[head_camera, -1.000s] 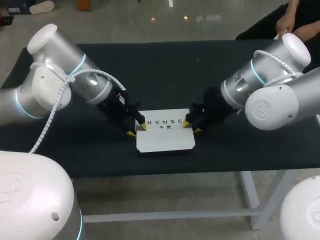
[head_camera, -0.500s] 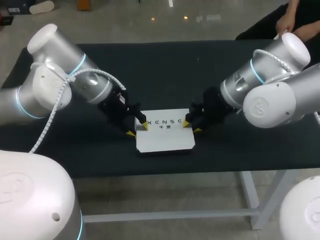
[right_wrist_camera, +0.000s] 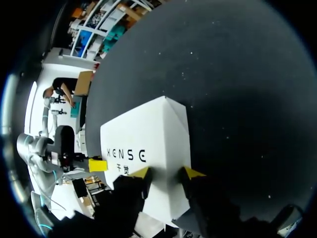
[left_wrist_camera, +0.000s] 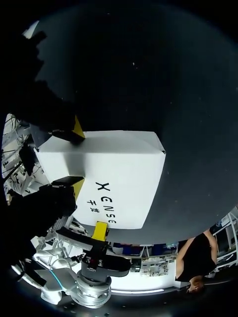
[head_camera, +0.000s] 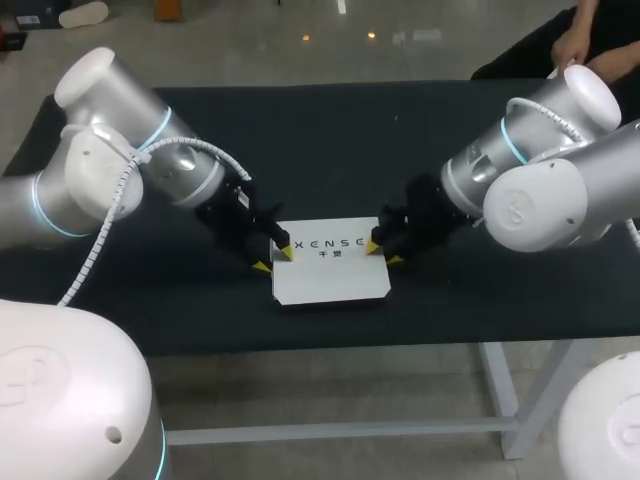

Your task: Assemble the packaging by folding the flat box into shape, placing the metal phone stand inside, and closing the box properly

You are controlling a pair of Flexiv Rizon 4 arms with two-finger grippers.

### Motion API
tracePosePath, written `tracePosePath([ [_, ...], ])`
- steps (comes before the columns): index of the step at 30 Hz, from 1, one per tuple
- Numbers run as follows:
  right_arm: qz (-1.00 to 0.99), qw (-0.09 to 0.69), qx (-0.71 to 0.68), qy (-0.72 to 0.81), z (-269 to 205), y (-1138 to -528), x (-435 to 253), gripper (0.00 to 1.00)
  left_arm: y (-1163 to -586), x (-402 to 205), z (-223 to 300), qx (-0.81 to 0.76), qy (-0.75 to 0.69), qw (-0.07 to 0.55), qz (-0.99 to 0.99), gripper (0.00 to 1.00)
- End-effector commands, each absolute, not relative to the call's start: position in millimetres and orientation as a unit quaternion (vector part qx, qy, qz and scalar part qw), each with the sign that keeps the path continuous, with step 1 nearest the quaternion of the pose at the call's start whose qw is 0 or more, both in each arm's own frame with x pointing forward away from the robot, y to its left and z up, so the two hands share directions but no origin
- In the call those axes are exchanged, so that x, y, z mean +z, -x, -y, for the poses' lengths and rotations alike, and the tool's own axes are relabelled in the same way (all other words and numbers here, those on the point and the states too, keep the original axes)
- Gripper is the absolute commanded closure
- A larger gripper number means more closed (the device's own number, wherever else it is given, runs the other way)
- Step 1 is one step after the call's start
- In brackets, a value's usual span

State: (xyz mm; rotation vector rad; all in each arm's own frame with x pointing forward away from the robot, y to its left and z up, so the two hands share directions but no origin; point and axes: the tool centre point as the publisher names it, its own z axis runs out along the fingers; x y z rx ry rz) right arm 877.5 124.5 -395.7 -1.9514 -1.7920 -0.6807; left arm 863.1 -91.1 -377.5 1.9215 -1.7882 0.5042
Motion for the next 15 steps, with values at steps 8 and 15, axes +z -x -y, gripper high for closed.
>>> tracePosePath([
  [8, 0.642, 0.205, -0.245, 0.697, -130.5, -880.1, -400.3, 0.58, -862.7, -378.1, 99.5, 0.185, -0.697, 0.224, 0.656, 0.55],
  [15, 0.646, 0.204, -0.242, 0.695, -133.5, -878.4, -399.2, 0.56, -862.2, -378.6, 101.6, 0.184, -0.693, 0.223, 0.66, 0.61],
])
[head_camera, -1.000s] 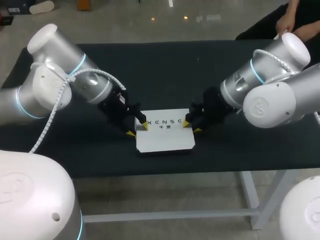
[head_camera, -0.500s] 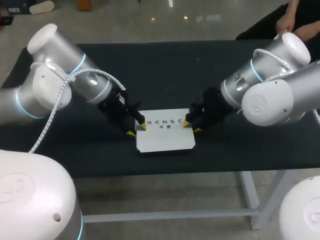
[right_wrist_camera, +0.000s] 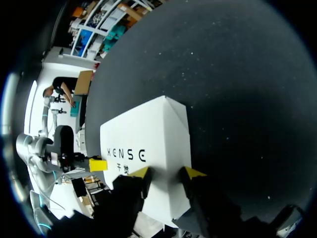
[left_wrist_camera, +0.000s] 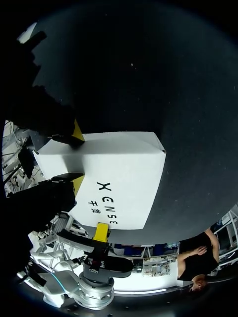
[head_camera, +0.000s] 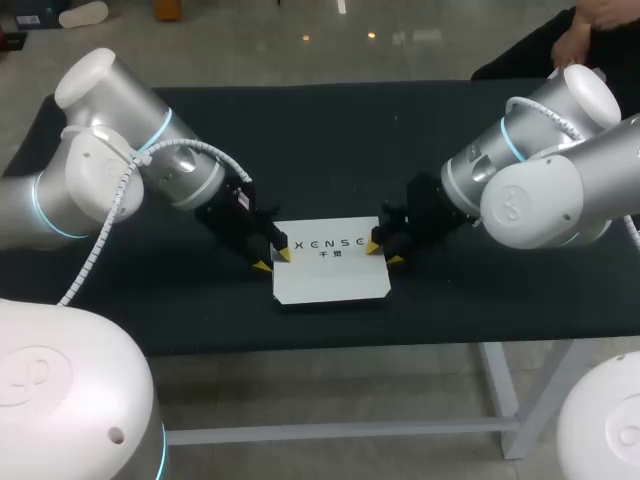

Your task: Assemble the packaging by folding the flat box into shape, placing the metal phone stand inside, and closing the box properly

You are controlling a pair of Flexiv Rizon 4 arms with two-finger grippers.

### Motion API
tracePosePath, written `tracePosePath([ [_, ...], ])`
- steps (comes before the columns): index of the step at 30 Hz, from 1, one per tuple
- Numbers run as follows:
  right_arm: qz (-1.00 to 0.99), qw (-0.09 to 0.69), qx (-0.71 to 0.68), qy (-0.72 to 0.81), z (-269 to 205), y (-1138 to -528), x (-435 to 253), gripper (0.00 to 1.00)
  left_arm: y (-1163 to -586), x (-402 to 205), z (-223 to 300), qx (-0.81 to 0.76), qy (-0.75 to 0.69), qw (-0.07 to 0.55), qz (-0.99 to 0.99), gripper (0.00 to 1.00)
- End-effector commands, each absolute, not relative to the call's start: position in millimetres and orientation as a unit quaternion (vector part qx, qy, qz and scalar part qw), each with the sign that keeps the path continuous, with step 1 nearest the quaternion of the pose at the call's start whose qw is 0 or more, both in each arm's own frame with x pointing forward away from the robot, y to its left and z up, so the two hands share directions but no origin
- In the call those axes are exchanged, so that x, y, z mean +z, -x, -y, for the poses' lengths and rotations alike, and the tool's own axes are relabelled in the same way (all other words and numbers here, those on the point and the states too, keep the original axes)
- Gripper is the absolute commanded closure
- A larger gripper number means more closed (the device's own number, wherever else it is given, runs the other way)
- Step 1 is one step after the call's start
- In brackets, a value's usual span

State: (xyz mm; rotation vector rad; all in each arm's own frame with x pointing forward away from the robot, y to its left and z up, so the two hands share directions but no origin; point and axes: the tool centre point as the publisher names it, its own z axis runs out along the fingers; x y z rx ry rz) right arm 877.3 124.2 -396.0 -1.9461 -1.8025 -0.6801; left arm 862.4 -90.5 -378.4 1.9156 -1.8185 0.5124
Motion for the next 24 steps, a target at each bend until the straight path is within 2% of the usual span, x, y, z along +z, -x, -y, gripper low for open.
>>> tracePosePath([
  [1, 0.646, 0.205, -0.241, 0.694, -134, -878, -399, 0.56, -862, -379, 102, 0.184, -0.693, 0.223, 0.66, 0.62],
  [14, 0.641, 0.232, -0.239, 0.692, -132, -878, -393, 0.54, -864, -374, 103, 0.171, -0.691, 0.251, 0.656, 0.57],
  [24, 0.64, 0.243, -0.24, 0.688, -134, -878, -388, 0.54, -867, -372, 105, 0.158, -0.689, 0.273, 0.653, 0.58],
])
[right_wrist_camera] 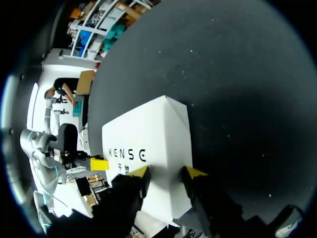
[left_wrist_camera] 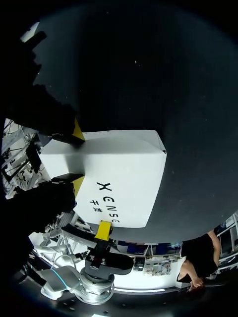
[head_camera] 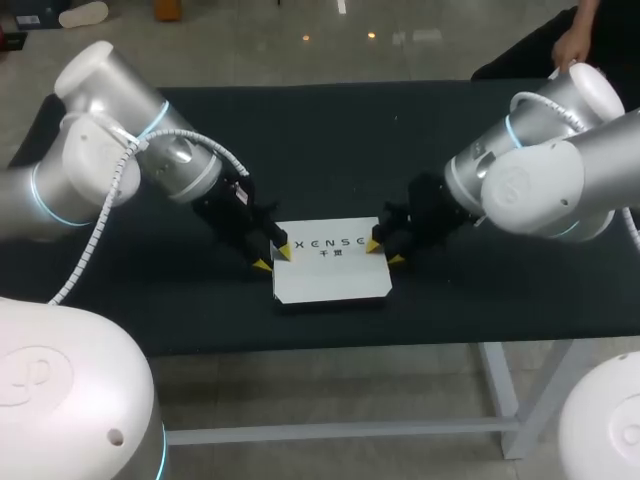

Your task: Assemble the packaging by folding the flat box into shape, placing the metal phone stand inside, and closing the box properly

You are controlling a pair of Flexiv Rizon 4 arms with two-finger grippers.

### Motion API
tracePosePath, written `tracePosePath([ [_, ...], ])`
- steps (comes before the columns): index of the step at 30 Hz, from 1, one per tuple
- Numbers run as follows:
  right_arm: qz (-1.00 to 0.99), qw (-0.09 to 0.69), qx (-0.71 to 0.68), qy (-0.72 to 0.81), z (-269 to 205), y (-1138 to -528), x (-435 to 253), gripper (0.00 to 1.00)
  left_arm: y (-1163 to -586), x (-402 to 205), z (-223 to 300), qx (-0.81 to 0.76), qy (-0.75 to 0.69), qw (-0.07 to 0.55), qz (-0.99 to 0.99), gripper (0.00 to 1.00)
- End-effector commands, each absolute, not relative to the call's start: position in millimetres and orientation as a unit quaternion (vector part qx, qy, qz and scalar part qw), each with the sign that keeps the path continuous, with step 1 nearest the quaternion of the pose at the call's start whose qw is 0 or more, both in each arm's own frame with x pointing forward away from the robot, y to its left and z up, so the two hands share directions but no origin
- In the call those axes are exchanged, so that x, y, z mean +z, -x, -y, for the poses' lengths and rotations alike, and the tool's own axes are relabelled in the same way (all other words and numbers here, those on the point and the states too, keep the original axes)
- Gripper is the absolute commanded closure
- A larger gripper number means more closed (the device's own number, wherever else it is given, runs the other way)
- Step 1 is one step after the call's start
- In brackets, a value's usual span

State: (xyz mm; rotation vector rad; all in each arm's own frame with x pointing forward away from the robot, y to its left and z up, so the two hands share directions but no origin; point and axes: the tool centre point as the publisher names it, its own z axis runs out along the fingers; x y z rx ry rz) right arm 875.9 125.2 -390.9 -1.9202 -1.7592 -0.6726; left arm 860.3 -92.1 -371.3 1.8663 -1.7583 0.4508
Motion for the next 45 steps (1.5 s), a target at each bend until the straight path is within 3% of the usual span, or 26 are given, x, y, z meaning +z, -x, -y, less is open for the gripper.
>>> tracePosePath([
  [1, 0.64, 0.244, -0.24, 0.688, -134, -878, -388, 0.54, -867, -372, 105, 0.155, -0.687, 0.28, 0.652, 0.58],
  [45, 0.618, 0.314, -0.222, 0.685, -136, -889, -373, 0.53, -876, -355, 98, 0.097, -0.669, 0.382, 0.63, 0.55],
])
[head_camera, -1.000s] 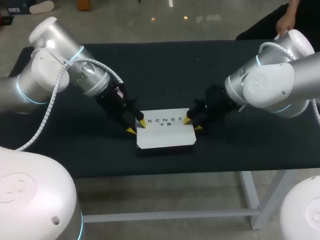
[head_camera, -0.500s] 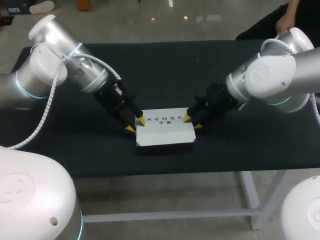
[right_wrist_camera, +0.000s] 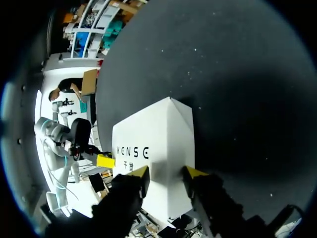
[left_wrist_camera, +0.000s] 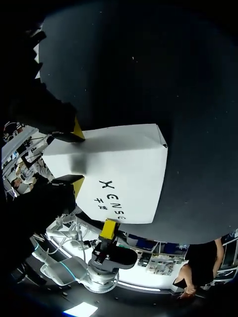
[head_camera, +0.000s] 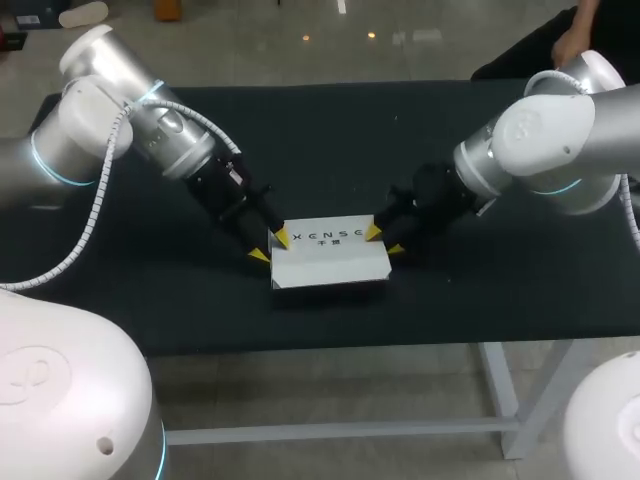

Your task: Assemble the packaging by folding the flat box into shape, placing the metal phone stand inside, and closing the box properly

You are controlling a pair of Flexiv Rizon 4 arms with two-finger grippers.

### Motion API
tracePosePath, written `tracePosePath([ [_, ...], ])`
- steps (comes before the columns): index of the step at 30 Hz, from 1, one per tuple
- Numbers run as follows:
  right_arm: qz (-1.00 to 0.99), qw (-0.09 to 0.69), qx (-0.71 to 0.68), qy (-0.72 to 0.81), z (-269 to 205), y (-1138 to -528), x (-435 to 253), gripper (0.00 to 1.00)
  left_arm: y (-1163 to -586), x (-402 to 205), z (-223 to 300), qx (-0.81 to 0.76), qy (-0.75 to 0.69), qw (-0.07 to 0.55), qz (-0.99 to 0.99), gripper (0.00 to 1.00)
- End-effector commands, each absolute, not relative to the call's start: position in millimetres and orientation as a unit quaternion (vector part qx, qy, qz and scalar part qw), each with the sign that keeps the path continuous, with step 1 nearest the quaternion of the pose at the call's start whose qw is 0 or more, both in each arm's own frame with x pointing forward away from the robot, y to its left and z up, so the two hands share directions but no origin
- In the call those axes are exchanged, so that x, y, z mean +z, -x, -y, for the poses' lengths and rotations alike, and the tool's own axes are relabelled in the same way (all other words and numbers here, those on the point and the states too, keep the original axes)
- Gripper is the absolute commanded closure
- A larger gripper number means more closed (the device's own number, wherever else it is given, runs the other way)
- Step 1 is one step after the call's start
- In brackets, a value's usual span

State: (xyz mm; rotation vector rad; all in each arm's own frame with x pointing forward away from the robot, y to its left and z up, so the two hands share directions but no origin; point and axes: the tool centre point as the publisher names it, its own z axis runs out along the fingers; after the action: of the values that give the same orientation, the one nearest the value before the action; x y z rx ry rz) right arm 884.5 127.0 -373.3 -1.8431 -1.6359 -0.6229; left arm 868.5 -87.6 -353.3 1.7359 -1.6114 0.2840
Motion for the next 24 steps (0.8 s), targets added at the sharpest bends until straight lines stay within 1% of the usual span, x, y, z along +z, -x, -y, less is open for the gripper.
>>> tracePosePath([
  [1, 0.617, 0.315, -0.222, 0.686, -136.2, -889.0, -373.0, 0.53, -876.7, -354.8, 98.2, 0.095, -0.669, 0.384, 0.629, 0.55],
  [13, 0.616, 0.322, -0.216, 0.686, -137.3, -890.5, -371.4, 0.53, -878.3, -354.6, 99.0, 0.084, -0.663, 0.401, 0.626, 0.55],
  [24, 0.616, 0.327, -0.213, 0.684, -138.6, -891.7, -368.3, 0.54, -878.1, -347.5, 98.6, 0.077, -0.66, 0.414, 0.622, 0.57],
])
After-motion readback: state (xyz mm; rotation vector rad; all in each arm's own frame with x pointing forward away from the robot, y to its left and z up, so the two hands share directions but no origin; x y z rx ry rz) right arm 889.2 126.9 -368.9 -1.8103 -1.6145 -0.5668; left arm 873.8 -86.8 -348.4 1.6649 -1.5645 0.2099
